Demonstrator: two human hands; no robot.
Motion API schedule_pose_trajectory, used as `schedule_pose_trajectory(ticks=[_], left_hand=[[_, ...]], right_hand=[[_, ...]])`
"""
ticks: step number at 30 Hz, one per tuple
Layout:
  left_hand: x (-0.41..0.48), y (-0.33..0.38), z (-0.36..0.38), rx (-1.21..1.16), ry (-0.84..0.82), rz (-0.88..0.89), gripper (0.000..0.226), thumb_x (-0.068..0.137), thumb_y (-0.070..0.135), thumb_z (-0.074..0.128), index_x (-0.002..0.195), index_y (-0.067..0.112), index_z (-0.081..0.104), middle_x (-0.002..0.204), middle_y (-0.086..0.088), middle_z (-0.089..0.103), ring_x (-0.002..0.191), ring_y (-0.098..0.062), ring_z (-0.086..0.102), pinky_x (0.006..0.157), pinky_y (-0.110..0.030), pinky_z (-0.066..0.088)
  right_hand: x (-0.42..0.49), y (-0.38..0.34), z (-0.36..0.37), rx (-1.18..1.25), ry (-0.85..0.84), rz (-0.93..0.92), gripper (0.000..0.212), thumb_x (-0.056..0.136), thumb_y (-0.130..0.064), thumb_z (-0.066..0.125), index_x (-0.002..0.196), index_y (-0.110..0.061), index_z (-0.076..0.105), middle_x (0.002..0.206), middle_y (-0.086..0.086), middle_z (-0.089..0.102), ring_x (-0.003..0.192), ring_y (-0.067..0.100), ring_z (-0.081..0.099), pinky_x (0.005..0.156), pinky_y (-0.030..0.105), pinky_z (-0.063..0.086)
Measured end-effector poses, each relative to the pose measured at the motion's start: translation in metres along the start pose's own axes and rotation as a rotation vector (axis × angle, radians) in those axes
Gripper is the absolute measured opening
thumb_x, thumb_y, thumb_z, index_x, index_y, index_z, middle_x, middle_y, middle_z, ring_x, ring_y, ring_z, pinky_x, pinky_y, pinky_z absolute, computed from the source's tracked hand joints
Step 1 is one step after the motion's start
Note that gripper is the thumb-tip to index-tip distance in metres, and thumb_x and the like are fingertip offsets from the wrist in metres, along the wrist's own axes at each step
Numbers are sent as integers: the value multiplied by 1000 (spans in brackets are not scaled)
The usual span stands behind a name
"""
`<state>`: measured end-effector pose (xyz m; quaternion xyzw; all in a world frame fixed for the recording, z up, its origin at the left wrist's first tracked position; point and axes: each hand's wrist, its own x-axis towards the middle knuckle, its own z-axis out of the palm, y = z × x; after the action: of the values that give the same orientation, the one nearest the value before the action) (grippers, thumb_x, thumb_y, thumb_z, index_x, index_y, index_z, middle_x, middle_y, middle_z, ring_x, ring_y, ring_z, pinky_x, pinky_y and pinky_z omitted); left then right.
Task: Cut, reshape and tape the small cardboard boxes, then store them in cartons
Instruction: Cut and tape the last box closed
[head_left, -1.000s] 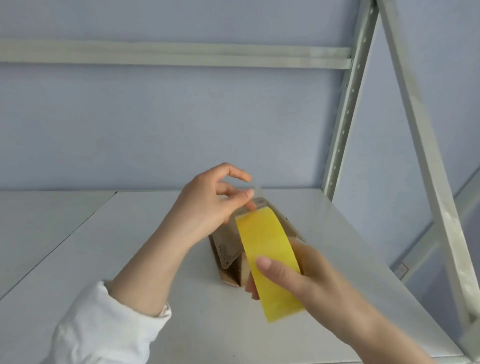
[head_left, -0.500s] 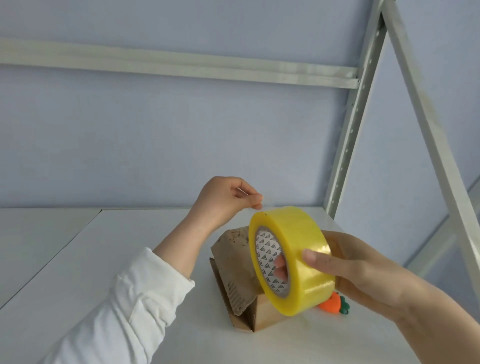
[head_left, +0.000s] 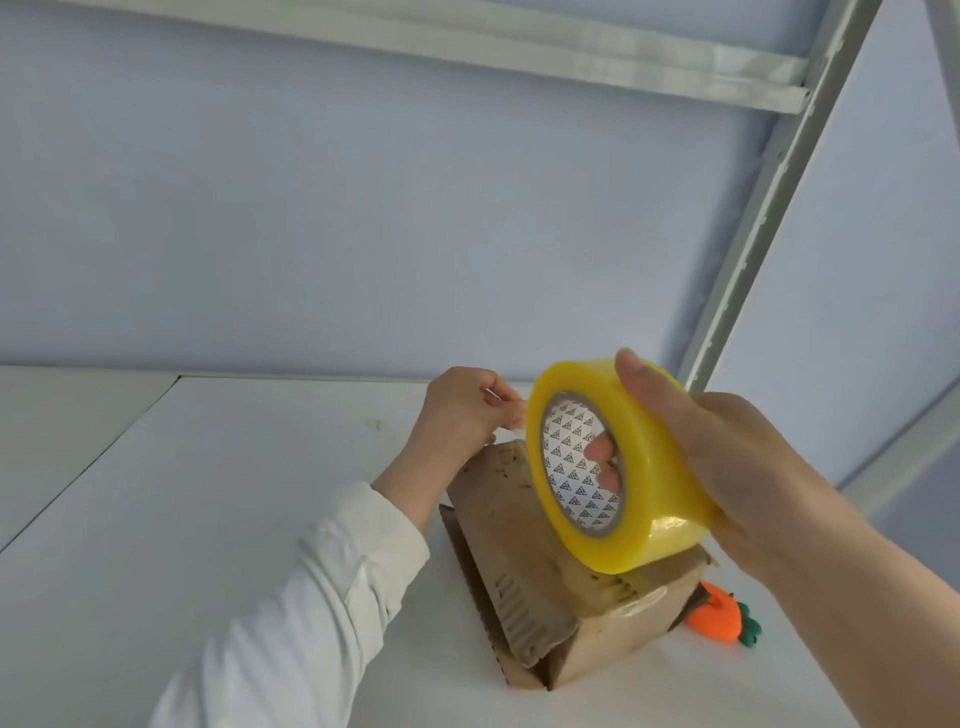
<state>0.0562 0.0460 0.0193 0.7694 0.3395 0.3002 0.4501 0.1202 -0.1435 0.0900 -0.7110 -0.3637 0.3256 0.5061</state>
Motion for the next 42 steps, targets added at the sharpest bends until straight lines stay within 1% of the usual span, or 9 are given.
schedule_pose_trajectory(ticks=[6, 11, 16, 20, 22, 30, 34, 36, 42], left_hand=[[12, -12, 1, 260, -115, -55, 4, 81, 28, 69, 78, 24, 70, 62, 20, 55, 60, 4, 50, 54, -4, 38], [19, -11, -2, 270, -291, -148, 11, 88, 28, 61, 89, 21, 69, 73, 8, 61, 65, -2, 54, 61, -15, 48], [21, -9, -11, 527, -456, -219, 53, 88, 46, 55, 137, 32, 42, 140, 0, 43, 118, -18, 49, 80, -26, 49], [11, -4, -14, 218, -254, -76, 22, 89, 37, 57, 88, 19, 69, 106, -4, 68, 102, -18, 63, 87, -29, 50], [5, -2, -4, 183, -244, -68, 33, 91, 33, 54, 73, 9, 66, 82, -8, 67, 78, -23, 61, 73, -30, 49], [-3, -15, 17, 200, -201, -115, 19, 88, 20, 53, 71, 11, 56, 72, -10, 50, 67, -17, 40, 54, -24, 30], [-2, -12, 16, 213, -186, -122, 19, 88, 18, 54, 71, 10, 54, 70, -9, 48, 65, -18, 39, 51, -23, 28], [-3, -8, 17, 239, -174, -120, 17, 88, 18, 55, 73, 10, 56, 71, -9, 51, 66, -18, 41, 52, -23, 30], [-4, -7, 18, 258, -150, -90, 39, 92, 30, 53, 55, 16, 53, 47, 5, 44, 49, -10, 37, 47, -17, 27]], right_hand=[[16, -17, 6, -102, 96, 85, 81, 37, -71, 57, 95, -15, 62, 87, 10, 71, 76, 31, 70, 80, 48, 56], [23, -21, 8, -105, 139, 121, 83, 37, -71, 58, 97, -14, 62, 91, 11, 70, 78, 32, 69, 80, 48, 56], [30, -20, 5, -69, 121, 133, 67, 61, -67, 64, 99, -13, 61, 82, 11, 72, 72, 30, 71, 73, 45, 58], [32, -20, 2, -10, 80, 141, 59, 69, -62, 63, 100, -12, 59, 66, 6, 72, 56, 22, 70, 52, 33, 58], [35, -18, 1, -19, 87, 130, 59, 69, -64, 62, 99, -14, 58, 77, 9, 72, 65, 26, 70, 63, 38, 59], [17, 14, -4, 248, -175, -22, 50, 66, -65, 61, 81, -18, 72, 82, 3, 75, 72, 21, 72, 64, 32, 59], [4, 49, 2, 47, -156, -257, 43, 61, -72, 64, 81, -35, 74, 90, -7, 74, 88, 12, 69, 79, 27, 56], [3, 47, 8, 104, -39, -288, 23, 67, -61, 67, 70, -39, 74, 79, -8, 74, 77, 6, 69, 73, 25, 57], [-47, 23, -2, 161, 83, -198, 54, 47, -65, 59, 58, -14, 71, 56, 6, 67, 47, 13, 62, 40, 22, 47]])
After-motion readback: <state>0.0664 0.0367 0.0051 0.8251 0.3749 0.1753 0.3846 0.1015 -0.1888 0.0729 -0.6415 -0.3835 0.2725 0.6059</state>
